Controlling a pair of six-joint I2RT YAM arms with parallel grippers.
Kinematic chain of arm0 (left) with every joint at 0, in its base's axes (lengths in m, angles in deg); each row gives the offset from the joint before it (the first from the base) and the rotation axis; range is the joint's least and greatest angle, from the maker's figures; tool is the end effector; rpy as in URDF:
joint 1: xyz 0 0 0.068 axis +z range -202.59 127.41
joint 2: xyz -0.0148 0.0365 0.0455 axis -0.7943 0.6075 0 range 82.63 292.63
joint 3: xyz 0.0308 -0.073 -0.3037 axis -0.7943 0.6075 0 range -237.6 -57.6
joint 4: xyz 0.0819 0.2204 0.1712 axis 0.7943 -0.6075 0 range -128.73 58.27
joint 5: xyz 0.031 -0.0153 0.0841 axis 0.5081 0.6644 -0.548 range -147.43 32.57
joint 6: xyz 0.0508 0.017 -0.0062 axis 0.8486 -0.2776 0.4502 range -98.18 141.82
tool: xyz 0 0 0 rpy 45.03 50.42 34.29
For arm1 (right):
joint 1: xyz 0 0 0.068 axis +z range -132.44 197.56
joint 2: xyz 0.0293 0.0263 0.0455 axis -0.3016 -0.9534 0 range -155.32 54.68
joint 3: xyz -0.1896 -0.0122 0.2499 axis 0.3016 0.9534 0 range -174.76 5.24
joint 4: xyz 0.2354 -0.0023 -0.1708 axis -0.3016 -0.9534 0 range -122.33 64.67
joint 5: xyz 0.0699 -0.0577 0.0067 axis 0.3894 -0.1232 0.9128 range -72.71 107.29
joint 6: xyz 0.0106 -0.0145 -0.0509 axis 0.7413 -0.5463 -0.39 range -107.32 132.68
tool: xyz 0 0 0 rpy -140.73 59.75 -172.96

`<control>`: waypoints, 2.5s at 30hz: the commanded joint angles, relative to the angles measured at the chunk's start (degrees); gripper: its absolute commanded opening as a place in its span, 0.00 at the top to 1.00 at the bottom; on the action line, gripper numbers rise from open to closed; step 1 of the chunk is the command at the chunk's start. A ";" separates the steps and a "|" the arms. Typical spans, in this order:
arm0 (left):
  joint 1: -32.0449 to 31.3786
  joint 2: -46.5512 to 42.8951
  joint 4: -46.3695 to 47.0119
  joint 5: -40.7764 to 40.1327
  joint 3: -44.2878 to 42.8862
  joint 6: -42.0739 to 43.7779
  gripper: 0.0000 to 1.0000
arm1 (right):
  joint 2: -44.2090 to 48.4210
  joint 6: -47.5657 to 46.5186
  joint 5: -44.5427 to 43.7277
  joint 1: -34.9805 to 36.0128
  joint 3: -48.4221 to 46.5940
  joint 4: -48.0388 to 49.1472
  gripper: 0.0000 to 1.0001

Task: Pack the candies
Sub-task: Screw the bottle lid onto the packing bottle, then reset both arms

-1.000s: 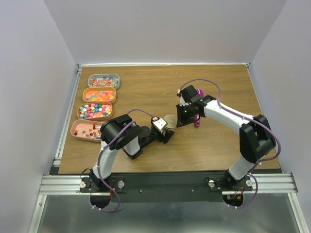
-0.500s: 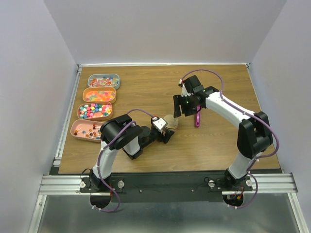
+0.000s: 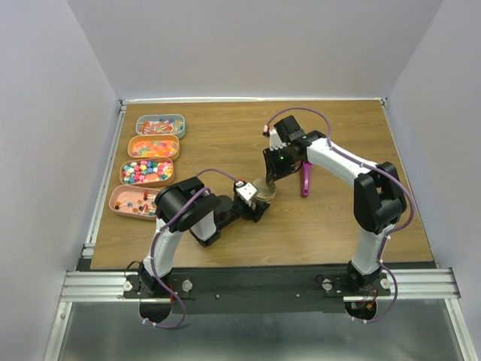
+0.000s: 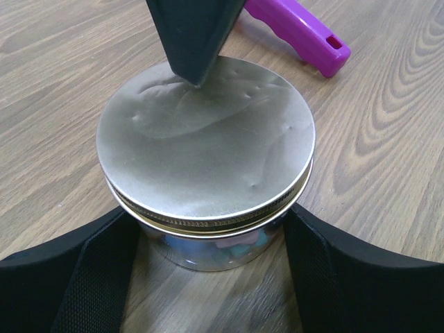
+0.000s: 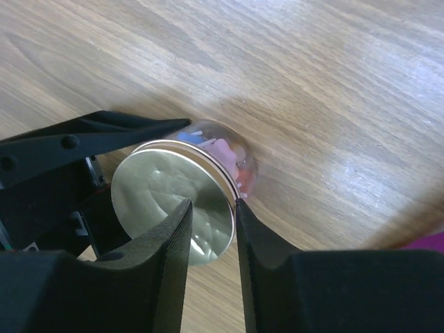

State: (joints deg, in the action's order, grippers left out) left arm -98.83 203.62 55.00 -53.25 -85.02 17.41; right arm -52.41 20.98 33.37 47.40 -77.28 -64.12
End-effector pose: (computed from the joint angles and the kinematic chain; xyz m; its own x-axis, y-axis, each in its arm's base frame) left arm 0.2257 -0.2395 0.0836 -0.1412 0.0367 -0.9893 0.7618 0.6422 -0.0849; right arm 0.3720 0.2247 0.2492 -0.8517 -0.3289 -0.4080 -0.4680 0.8277 0.3097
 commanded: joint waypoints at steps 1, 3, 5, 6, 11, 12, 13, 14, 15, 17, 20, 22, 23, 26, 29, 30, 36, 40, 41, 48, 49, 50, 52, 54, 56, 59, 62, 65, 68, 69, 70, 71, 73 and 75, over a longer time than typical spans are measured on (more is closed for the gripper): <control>0.18 3.20 33.05 1.35 1.75 -2.63 0.18 | -1.81 -1.45 3.26 0.48 0.51 -0.24 0.64; 0.18 3.20 32.97 1.09 1.67 -2.71 0.18 | -0.85 -0.83 2.21 0.65 2.27 -0.24 0.67; 0.18 3.11 32.97 0.48 1.84 -2.80 0.18 | 0.29 0.75 0.98 1.26 5.26 -0.41 0.71; 0.18 3.20 33.05 0.30 1.84 -2.80 0.18 | 1.08 1.63 -0.24 1.96 6.48 -0.41 0.72; 0.18 3.46 32.97 0.21 1.41 -3.24 0.18 | 5.92 8.22 -4.21 5.48 15.18 -0.41 0.79; 0.18 3.46 32.97 0.30 1.40 -3.24 0.18 | 6.36 8.92 -5.08 6.18 15.98 -0.41 0.80; 0.18 3.46 32.97 0.64 1.49 -3.16 0.18 | 6.89 10.06 -5.79 6.19 16.60 -0.41 0.80; 0.18 3.46 32.97 0.82 1.49 -3.15 0.18 | 8.02 10.68 -7.27 6.19 16.95 -0.41 0.80; 0.18 3.46 32.97 1.00 1.49 -3.15 0.18 | 8.73 11.12 -9.11 6.02 16.78 -0.50 0.80; 0.18 3.46 32.97 1.44 1.58 -3.24 0.18 | 9.61 11.39 -11.94 5.58 15.38 -0.68 0.74; 0.18 3.38 32.97 1.26 1.76 -3.24 0.18 | 10.67 11.13 -11.68 5.05 11.69 -0.77 0.73; 0.18 3.38 32.97 1.44 1.76 -3.07 0.18 | 10.76 11.56 -11.42 5.13 8.97 -1.38 0.72; 0.18 3.38 32.97 1.44 1.84 -3.15 0.18 | 11.02 11.74 -11.59 5.05 8.43 -1.38 0.71; 0.27 3.38 33.06 1.61 1.84 -3.15 0.18 | 11.20 11.22 -11.95 5.05 6.85 -1.12 0.76; 0.18 3.55 32.97 1.79 1.67 -3.16 0.18 | 10.32 10.07 -5.64 5.05 6.23 0.46 0.82; 0.18 3.55 33.05 1.70 1.67 -3.33 0.18 | 10.15 9.99 -3.35 5.05 6.41 1.94 0.82; 0.18 3.73 32.97 1.62 1.58 -3.33 0.18 | 8.83 10.77 7.47 5.49 11.84 7.39 0.83; 0.27 3.90 32.97 2.05 1.58 -3.86 0.16 | 7.16 12.09 7.66 5.40 16.07 9.51 0.83; 0.18 3.82 32.97 2.14 1.67 -3.94 0.16 | 6.72 12.70 7.22 5.40 16.86 10.04 0.84; 0.18 1.97 32.97 1.62 3.86 -5.08 0.12 | 3.99 14.82 1.86 4.09 21.87 11.71 0.88; 0.27 1.71 32.97 1.62 4.13 -5.44 0.11 | 3.82 14.91 1.68 3.73 22.31 12.06 0.89; 0.18 1.27 32.97 1.70 4.39 -5.79 0.11 | 3.56 15.00 1.77 3.38 23.01 12.41 0.89; 0.18 0.74 33.05 1.88 5.44 -7.02 0.09 | 3.47 15.00 1.77 2.50 23.28 13.21 0.89; 0.18 -0.31 32.97 1.70 6.76 -7.90 0.07 | 3.11 14.82 1.68 1.80 23.11 13.56 0.90; 0.18 -1.19 33.06 1.79 7.81 -9.13 0.06 | 2.76 14.30 2.38 1.45 22.67 13.74 0.90; 0.18 -3.03 32.97 1.70 10.19 -10.36 0.03 | 2.85 13.33 4.48 1.44 21.79 13.82 0.90; 0.18 -6.36 33.06 0.21 13.52 -11.59 0.03 | 5.21 12.89 5.81 1.44 21.52 13.82 0.89; 0.18 -11.62 32.88 -1.28 17.39 -13.78 0.02 | 9.34 12.54 6.07 1.44 22.05 13.12 0.85; 0.18 -19.26 32.79 -3.74 22.04 -16.85 0.02 | 14.53 12.62 1.87 1.44 22.58 11.11 0.79; 0.27 -21.56 32.79 -5.75 24.58 -19.21 0.02 | 16.28 12.54 -0.06 1.44 22.67 9.62 0.73; 0.36 -24.02 32.53 -6.99 25.91 -20.54 0.02 | 17.86 12.45 -1.99 1.36 22.75 8.91 0.68; 0.45 -29.53 32.01 -7.43 27.06 -21.60 0.02 | 21.10 12.36 -6.80 1.36 22.58 8.12 0.58; 0.45 -36.40 26.16 -7.79 30.22 -24.42 0.02 | 23.93 12.18 -12.09 1.18 22.05 5.22 0.52; 0.45 -51.23 14.49 -7.88 29.28 -25.74 0.02 | 28.67 12.10 -19.56 1.09 21.44 2.94 0.41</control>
State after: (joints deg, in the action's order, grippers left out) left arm -98.66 173.48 46.74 -57.23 -60.28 -1.34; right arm -31.16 33.70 30.13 48.74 -54.83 -54.44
